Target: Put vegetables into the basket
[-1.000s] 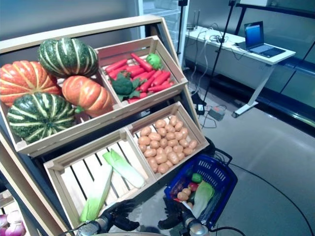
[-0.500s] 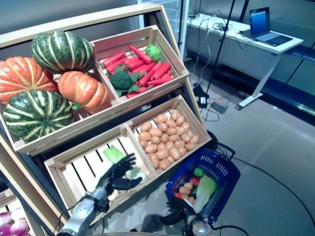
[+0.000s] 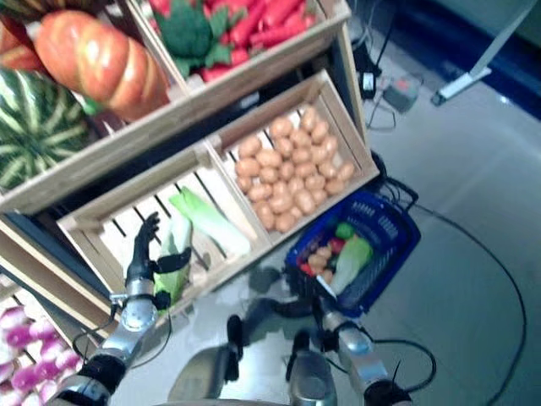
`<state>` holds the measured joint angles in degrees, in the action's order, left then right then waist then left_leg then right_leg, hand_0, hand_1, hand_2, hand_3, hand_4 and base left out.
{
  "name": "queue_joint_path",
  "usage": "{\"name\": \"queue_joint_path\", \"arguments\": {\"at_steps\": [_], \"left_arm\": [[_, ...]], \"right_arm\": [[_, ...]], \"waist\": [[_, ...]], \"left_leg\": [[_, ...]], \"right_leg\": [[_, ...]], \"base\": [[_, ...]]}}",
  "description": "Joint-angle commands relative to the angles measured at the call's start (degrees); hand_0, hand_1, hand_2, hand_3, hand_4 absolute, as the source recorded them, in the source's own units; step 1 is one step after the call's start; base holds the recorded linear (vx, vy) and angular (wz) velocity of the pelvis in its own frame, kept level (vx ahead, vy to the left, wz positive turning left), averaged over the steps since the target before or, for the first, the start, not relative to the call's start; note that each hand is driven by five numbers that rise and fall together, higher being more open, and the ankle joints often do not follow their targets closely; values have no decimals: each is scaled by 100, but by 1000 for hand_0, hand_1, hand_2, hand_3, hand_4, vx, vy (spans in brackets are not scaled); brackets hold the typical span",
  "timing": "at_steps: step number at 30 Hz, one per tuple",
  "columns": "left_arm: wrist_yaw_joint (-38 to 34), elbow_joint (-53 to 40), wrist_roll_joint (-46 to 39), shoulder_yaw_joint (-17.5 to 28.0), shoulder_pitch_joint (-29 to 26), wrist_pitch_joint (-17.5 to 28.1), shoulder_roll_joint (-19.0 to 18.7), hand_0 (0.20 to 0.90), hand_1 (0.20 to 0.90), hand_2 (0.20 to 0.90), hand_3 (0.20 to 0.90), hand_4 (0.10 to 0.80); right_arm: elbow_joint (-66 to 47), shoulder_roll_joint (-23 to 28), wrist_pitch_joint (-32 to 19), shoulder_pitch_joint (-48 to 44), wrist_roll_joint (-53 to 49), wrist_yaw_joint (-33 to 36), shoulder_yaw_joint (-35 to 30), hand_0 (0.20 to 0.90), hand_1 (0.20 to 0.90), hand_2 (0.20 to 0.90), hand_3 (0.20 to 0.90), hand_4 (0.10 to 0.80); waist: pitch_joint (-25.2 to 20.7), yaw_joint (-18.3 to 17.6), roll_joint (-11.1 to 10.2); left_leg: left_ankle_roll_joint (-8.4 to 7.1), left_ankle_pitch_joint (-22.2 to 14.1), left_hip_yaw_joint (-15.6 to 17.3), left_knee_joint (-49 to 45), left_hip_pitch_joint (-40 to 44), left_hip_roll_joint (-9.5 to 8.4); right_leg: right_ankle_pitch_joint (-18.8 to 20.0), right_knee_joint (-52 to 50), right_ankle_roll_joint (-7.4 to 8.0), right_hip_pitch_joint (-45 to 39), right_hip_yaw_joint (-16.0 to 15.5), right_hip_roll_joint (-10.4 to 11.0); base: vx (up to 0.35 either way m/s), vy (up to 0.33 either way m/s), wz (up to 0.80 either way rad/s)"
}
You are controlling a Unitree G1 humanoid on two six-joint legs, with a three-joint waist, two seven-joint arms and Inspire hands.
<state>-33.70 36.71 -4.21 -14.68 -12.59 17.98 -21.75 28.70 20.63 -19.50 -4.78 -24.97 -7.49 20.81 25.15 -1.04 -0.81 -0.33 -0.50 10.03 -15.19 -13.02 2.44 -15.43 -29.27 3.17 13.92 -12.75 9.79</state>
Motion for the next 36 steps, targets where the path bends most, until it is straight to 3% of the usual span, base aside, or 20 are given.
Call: {"name": "queue_joint_path", "arguments": {"at_steps": [1, 6, 13, 20, 29, 36], "left_arm": [[-556, -351, 157, 283, -86, 159, -128, 900, 900, 900, 900, 800], [-782, -332, 75, 373, -278, 4, -100, 900, 900, 900, 900, 800], [-1152, -379, 73, 540, -456, -209, -98, 900, 900, 900, 900, 800], [-1493, -399, 42, 796, -619, -311, -263, 900, 900, 900, 900, 800], [-1483, 141, -617, 1156, -1483, -687, -969, 900, 900, 900, 900, 800], [-1423, 496, -847, 1172, -2119, -1058, -1422, 900, 900, 900, 900, 800]], "right_arm": [[-888, 102, -991, 44, -34, 90, -179, 900, 900, 900, 900, 800], [-1081, 235, -1210, -157, 29, 516, -278, 900, 900, 900, 900, 800], [-1271, 300, -1095, -216, 155, 904, -453, 900, 900, 900, 900, 800], [-1285, 387, -835, -127, 54, 767, -610, 900, 900, 900, 900, 800], [-1200, 606, -410, -406, -29, 809, -546, 900, 900, 900, 900, 800], [-1157, 777, -170, -638, -112, 871, -494, 900, 900, 900, 900, 800]], "waist": [[-148, -152, -3], [8, -160, -9], [140, -232, -36], [236, -324, -46], [350, -479, -70], [426, -577, -71]], "left_leg": [[-17, -1252, 99, -1636, -290, 82], [65, -1536, 69, -2708, -1007, 169], [174, -1989, 155, -3582, -1455, 210], [229, -2205, 242, -4010, -1750, 289], [251, -2330, 350, -4165, -2054, 402], [231, -2339, 398, -4154, -2238, 452]], "right_leg": [[3, -336, -475, 123, -105, -191], [-316, -1290, -533, 746, -83, -16], [-660, -2298, -508, 1344, 83, 170], [-755, -2722, -510, 1763, 226, 175], [-721, -2909, -460, 2242, 416, 105], [-684, -2905, -437, 2494, 523, 43]], "base": [[-65, 31, -2], [-62, 42, 3], [3, 67, -2], [12, 60, -5], [19, 35, -7], [28, 41, -5]]}}
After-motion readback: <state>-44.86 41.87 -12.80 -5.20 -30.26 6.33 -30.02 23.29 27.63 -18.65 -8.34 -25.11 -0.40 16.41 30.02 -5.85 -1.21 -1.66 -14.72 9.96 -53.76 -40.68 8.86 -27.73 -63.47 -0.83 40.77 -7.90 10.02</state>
